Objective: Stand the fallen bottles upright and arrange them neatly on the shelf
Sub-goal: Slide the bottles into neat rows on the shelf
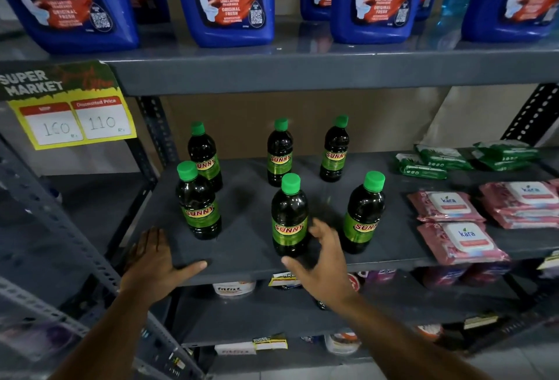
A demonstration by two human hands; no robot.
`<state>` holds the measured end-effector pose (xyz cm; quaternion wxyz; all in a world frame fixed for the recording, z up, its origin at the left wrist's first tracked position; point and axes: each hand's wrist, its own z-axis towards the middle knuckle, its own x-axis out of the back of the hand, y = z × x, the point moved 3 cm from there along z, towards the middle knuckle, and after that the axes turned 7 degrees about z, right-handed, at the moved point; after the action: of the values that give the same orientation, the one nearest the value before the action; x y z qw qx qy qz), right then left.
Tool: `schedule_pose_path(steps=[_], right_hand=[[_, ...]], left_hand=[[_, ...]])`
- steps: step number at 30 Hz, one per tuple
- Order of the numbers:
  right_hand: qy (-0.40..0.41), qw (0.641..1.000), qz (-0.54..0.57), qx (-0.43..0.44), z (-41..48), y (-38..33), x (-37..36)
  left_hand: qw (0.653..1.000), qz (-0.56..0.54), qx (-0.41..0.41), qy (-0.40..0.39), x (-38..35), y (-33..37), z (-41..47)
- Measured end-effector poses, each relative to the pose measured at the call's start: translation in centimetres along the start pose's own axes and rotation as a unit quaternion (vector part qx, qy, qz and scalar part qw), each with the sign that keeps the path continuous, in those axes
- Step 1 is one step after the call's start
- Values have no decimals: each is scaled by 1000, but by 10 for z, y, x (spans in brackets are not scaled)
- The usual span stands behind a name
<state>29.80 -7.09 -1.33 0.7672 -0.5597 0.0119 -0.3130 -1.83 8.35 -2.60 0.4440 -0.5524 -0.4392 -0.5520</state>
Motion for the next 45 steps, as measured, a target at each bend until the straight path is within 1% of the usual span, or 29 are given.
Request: schedule_pose_path(steps=[2,4,5,6,7,8,10,11,12,13,19,24,28,30,31,32,33,34,36,38,39,41,43,45], right_hand=[[81,996,8,20,-26,8,14],[162,986,4,22,-37,20,40],[192,981,-3,11,-34,29,56],[201,980,-9,-11,-26,37,72],[187,982,-11,-37,-16,43,88],[150,987,-11,-62,-5,49,101],[40,995,-25,-90,12,53,112],[0,994,-40,-98,17,55,114],[-20,993,-53,-103,21,56,115],[-23,992,-64,-106,22,57,117],[28,989,-77,-123,23,61,108],[57,987,-89,-118,21,64,107],[65,988,-73,-117,16,59,107],[116,984,-94,-95,1,54,106],[140,981,-118,-63,-10,50,101],[142,979,-143,-23,-22,45,93],[111,981,-159,11,-33,38,80],[56,984,-163,32,-42,31,65],[-79,985,-141,65,-50,17,35],[-195,966,-119,122,-46,-3,1],[-234,956,-112,138,-40,-15,-17],[-265,951,-80,140,-22,-39,-50],[-256,958,-51,120,3,-59,-79],[-250,964,-42,77,30,-71,-103]], left_hand=[[1000,-3,-3,4,1,-1,0],[1000,-3,-6,4,1,0,0],[1000,-1,-8,7,2,1,0],[1000,3,-11,11,2,2,0],[1000,8,-13,14,3,2,0],[1000,13,-16,16,3,2,0],[1000,12,-21,9,1,1,-1],[1000,10,-20,-2,-1,0,-1],[1000,10,-19,-12,-3,0,-1],[1000,9,-18,-17,-5,2,0],[1000,5,-19,-1,-4,1,2],[1000,-4,-12,-4,-6,-2,4],[1000,-14,-11,-5,-6,-2,6],[1000,-14,-17,-19,-6,-2,8],[999,-13,-21,-30,-7,-2,9],[999,-11,-25,-43,-7,-2,10],[998,-6,-27,-55,-6,-3,11],[997,2,-29,-66,-6,-2,11],[996,19,-27,-87,-6,0,13],[994,30,-27,-101,-5,-2,13],[994,33,-27,-102,-5,-2,13],[994,35,-18,-101,-6,-3,12],[994,36,-7,-104,-5,-3,11],[994,32,-2,-108,-5,-2,10]])
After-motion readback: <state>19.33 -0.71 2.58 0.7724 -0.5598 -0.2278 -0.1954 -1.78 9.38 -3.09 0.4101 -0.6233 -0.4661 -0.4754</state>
